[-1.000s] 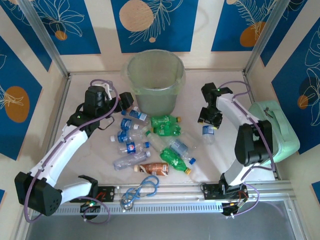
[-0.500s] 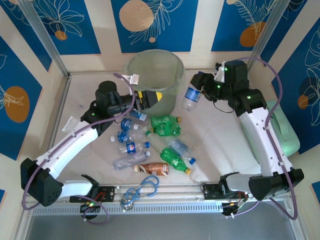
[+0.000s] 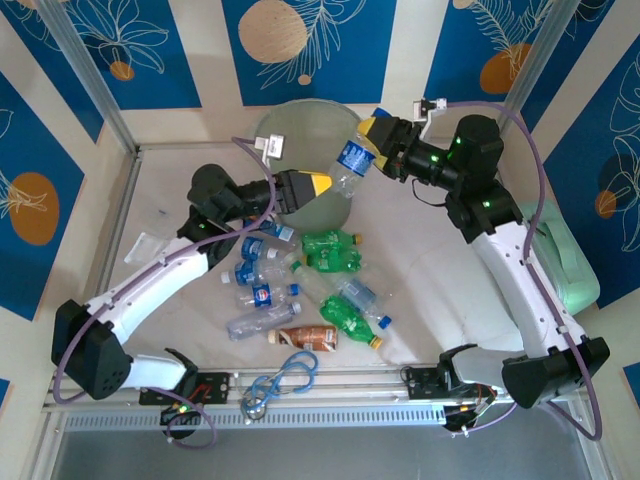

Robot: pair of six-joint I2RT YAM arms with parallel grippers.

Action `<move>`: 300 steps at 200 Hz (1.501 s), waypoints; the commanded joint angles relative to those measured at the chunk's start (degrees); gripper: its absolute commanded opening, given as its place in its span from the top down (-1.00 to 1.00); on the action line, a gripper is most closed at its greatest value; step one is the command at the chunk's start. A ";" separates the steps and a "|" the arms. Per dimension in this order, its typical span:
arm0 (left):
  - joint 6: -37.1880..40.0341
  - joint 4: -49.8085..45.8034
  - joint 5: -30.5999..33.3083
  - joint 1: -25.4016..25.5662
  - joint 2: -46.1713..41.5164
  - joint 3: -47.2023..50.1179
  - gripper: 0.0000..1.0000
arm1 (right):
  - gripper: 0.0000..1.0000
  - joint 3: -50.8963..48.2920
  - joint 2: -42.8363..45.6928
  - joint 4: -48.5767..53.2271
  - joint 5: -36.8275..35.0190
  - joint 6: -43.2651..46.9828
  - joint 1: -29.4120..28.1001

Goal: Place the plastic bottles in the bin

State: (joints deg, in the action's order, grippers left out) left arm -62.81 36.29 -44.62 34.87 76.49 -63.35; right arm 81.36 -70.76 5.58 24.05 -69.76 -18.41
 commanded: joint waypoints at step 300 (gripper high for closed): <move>21.68 -28.23 9.43 0.31 -1.30 -10.12 -0.03 | -0.98 13.65 2.29 38.84 -17.12 12.16 7.01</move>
State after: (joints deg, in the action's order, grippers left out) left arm -56.14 27.24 -42.65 35.83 78.65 -67.20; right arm 93.69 -70.70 26.15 13.67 -63.48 -15.18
